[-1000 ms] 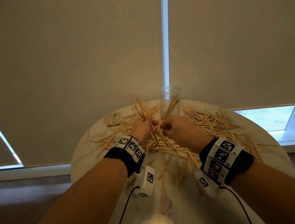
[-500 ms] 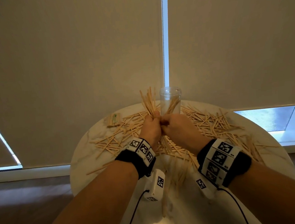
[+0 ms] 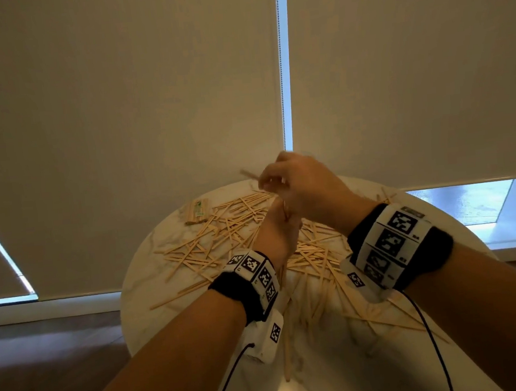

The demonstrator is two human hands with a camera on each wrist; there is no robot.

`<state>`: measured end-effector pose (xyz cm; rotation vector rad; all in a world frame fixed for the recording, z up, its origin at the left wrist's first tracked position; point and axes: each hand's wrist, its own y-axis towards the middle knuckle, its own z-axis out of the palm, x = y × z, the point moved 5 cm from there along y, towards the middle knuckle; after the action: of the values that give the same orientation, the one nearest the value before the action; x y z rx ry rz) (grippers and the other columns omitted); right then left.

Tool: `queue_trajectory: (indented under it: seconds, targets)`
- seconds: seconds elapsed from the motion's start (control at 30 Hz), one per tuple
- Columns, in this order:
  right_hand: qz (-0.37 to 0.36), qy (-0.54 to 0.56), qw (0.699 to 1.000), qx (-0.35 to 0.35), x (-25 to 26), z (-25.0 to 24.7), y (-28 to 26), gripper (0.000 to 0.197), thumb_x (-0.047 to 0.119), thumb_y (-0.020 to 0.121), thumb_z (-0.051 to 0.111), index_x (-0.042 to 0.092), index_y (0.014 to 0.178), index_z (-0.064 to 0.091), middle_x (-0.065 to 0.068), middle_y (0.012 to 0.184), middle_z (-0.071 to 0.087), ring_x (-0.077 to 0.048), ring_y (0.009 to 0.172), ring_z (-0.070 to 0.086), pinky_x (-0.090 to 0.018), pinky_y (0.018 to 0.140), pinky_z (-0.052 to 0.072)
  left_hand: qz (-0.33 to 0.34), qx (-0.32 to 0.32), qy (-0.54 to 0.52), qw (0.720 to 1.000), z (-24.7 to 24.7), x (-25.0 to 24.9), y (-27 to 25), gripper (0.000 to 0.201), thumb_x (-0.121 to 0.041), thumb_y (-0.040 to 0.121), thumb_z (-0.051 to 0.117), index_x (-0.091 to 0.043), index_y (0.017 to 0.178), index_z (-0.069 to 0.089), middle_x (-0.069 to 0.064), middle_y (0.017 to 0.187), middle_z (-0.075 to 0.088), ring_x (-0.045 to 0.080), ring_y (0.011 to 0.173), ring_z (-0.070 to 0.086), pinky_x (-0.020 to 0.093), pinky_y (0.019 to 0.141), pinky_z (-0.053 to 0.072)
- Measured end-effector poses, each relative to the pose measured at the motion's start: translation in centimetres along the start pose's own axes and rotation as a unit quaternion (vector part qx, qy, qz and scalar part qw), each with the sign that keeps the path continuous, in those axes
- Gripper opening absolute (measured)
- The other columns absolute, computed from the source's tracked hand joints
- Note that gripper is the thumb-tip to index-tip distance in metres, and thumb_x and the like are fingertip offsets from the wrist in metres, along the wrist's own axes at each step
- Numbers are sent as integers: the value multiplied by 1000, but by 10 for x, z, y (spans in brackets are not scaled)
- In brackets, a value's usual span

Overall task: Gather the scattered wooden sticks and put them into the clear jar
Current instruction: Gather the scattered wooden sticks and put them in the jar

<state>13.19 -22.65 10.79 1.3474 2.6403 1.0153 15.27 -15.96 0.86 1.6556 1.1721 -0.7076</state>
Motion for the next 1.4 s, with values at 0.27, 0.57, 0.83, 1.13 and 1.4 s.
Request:
queue_trajectory:
  seconds: [0.27, 0.57, 0.83, 1.13, 1.4]
  targets:
    - [136, 184, 947, -225, -36, -42, -14, 13, 26, 96, 61, 19, 103, 70, 7, 86, 70, -11, 76, 67, -39, 72, 59, -123, -49, -230, 964, -9, 17, 3, 25, -38, 106, 39, -17, 104, 52, -2, 85, 59, 7, 55, 43, 24, 48, 39]
    - [129, 78, 988, 24, -25, 22, -37, 10, 14, 92, 63, 18, 93, 71, 1, 82, 73, -9, 68, 70, -27, 66, 61, -181, -82, -323, 925, -6, 13, -1, 40, -34, 107, 36, -1, 123, 50, 14, 93, 66, 19, 67, 68, 32, 54, 56]
    - [158, -6, 978, 138, -24, 23, -42, 27, 13, 92, 59, 21, 118, 65, -1, 115, 65, -19, 102, 61, -37, 91, 53, -187, -143, -433, 870, -32, 22, 9, 19, -20, 106, 43, -10, 95, 53, -2, 62, 47, 6, 44, 39, 21, 44, 40]
    - [186, 35, 942, 276, -35, 47, -60, 22, 13, 95, 55, 25, 103, 72, 10, 96, 69, -12, 91, 61, -31, 80, 51, -165, -181, -510, 824, -49, 21, 12, 23, -33, 108, 35, -15, 98, 44, -4, 58, 34, 9, 46, 34, 28, 47, 40]
    - [237, -9, 923, 304, -56, 29, -70, 20, 16, 98, 53, 18, 102, 72, 2, 98, 69, -14, 90, 61, -27, 73, 48, -151, -280, -501, 805, -92, 32, 18, 27, -34, 108, 35, -19, 87, 45, -5, 59, 33, 8, 45, 33, 24, 42, 37]
